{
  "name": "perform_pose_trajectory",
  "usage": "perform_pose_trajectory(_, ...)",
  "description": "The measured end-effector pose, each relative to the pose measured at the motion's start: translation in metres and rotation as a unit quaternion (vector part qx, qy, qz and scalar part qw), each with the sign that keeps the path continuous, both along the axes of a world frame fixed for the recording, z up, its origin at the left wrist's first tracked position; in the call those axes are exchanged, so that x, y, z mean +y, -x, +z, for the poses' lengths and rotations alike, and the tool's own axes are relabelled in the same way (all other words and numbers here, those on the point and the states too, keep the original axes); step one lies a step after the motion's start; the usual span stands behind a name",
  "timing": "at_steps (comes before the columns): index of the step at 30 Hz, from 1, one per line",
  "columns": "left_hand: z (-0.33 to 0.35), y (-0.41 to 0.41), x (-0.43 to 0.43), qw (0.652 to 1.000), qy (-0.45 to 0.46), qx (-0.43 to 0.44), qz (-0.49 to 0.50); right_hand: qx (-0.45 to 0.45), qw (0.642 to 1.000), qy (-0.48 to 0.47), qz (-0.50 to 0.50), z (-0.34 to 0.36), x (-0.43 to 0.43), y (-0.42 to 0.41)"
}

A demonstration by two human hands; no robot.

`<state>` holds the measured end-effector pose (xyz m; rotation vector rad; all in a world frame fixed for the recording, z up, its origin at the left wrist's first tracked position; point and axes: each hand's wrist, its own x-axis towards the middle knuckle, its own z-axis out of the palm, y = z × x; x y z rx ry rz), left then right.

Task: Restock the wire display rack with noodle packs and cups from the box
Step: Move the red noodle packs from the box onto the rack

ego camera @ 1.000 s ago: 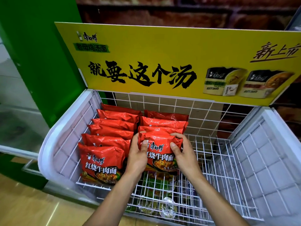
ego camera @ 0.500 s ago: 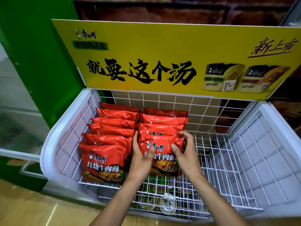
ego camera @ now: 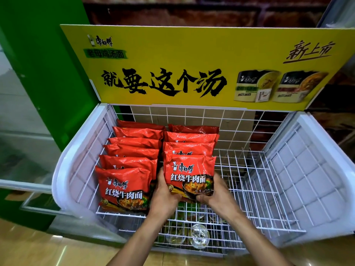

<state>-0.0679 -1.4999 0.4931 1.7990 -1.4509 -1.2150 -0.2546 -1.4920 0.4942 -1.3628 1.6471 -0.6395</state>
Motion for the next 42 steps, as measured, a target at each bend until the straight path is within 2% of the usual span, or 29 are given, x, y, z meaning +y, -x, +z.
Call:
perform_pose_trajectory(5, 0.002, 0.004, -0.006, 0.999, 0.027, -0.019, 0.017, 0.001, 0.999, 0.035, -0.034, -0.008, -0.008, -0.005)
perform_pose_trajectory(15, 0.006, 0.020, -0.027, 0.995, 0.056, 0.020, 0.075, 0.023, 0.995, 0.067, -0.070, -0.007, -0.035, -0.004)
perform_pose_trajectory(28, 0.005, 0.012, -0.018, 0.998, 0.025, 0.017, 0.051, 0.071, 0.994, 0.061, -0.060, -0.008, -0.029, -0.004)
perform_pose_trajectory(42, 0.022, 0.009, 0.018, 1.000, 0.021, -0.013, -0.005, 0.058, 0.993, 0.039, -0.097, -0.005, 0.009, -0.009)
